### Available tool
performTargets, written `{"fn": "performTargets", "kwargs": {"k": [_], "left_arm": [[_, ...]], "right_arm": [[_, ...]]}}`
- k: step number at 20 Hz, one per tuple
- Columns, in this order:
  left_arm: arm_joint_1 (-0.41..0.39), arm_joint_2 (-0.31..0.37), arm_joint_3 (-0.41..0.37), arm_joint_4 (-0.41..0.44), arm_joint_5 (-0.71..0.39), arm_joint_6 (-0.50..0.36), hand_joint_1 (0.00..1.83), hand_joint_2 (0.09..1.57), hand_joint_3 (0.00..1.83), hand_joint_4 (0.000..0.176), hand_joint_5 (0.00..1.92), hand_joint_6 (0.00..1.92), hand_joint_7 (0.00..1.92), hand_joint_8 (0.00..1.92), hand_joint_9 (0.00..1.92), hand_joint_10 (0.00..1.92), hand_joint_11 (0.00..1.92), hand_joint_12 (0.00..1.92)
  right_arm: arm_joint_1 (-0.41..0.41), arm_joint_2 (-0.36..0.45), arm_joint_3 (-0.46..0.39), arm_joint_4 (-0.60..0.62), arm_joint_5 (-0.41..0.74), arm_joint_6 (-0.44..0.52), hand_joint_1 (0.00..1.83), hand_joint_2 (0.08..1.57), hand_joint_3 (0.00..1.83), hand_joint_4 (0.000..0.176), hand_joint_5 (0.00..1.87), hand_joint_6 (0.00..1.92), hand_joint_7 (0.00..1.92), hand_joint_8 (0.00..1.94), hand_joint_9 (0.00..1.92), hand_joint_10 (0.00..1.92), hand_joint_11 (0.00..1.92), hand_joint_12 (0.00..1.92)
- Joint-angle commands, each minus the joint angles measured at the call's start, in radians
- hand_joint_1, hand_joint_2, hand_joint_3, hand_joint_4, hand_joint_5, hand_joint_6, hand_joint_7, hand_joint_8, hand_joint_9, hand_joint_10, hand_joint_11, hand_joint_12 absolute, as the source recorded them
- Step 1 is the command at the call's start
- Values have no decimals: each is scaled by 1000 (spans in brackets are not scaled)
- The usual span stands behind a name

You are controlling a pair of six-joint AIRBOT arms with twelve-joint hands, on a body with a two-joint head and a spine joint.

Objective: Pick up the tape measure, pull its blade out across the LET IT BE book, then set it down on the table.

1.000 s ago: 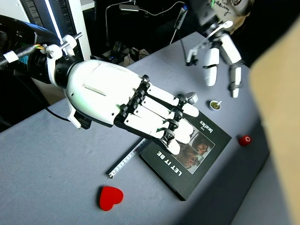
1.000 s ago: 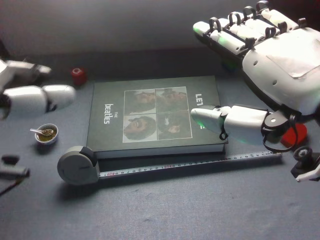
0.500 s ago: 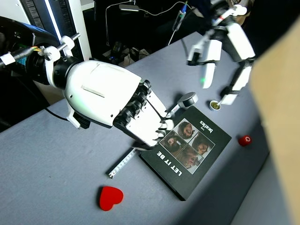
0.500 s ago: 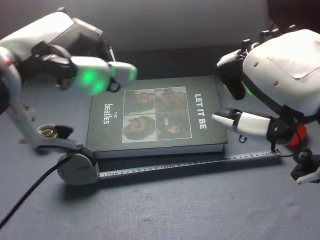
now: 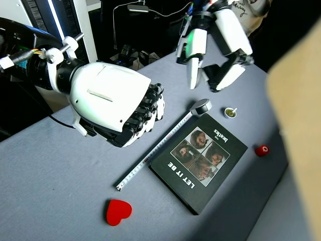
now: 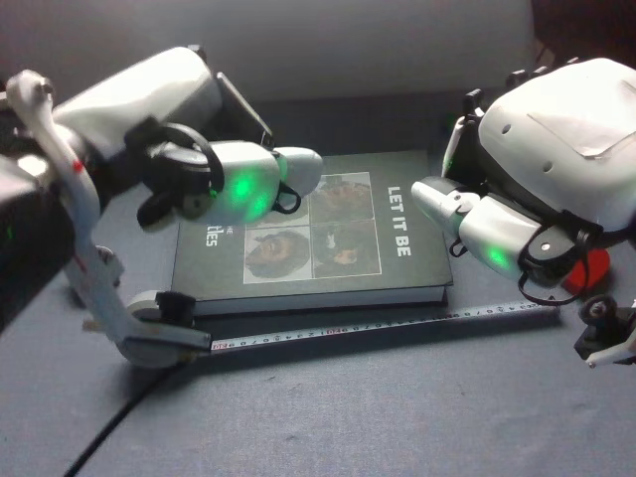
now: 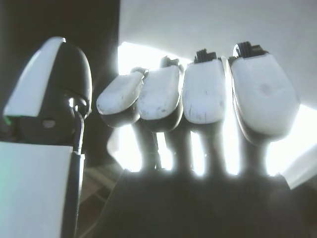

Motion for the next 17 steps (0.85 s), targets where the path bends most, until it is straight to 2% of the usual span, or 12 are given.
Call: {"fn": "performTargets", "kwargs": {"k": [1, 3, 6, 10, 13, 17], "left_arm": [[7, -6, -7, 84, -50, -35, 596, 1242, 7, 0, 1218, 1921, 1345, 1921, 1372, 1921, 1416, 1921], [41, -17, -12, 121, -66, -77, 612, 1257, 5, 0, 1162, 1921, 1307, 1921, 1343, 1921, 1366, 1921], [50, -33, -8, 144, -73, -87, 624, 1261, 4, 0, 1159, 1921, 1302, 1921, 1343, 1921, 1365, 1921], [58, -64, -17, 148, -84, -89, 665, 1280, 2, 0, 1202, 1921, 1336, 1921, 1393, 1921, 1446, 1921], [54, -78, -21, 148, -104, -111, 675, 1281, 1, 0, 1201, 1921, 1342, 1921, 1393, 1921, 1429, 1921], [38, -76, -18, 149, -111, -122, 676, 1283, 1, 0, 1202, 1921, 1344, 1921, 1394, 1921, 1427, 1921]], "right_arm": [[8, 5, -4, -62, 76, 4, 511, 1435, 0, 176, 1345, 1921, 1584, 1941, 1756, 1921, 1921, 1921], [7, 5, -4, -62, 77, 4, 548, 1421, 0, 176, 1317, 1921, 1546, 1941, 1731, 1921, 1921, 1921], [8, 4, -4, -62, 74, 24, 586, 1419, 0, 176, 1279, 1921, 1518, 1941, 1713, 1921, 1915, 1921], [19, 5, -3, -49, 59, 41, 659, 1415, 0, 176, 1212, 1921, 1503, 1941, 1706, 1921, 1907, 1921], [36, 13, 2, -42, 25, 49, 668, 1419, 0, 176, 1202, 1921, 1492, 1941, 1698, 1921, 1905, 1921], [32, 22, 38, -118, -17, 124, 664, 1416, 0, 176, 1252, 1921, 1487, 1941, 1693, 1921, 1901, 1921]]}}
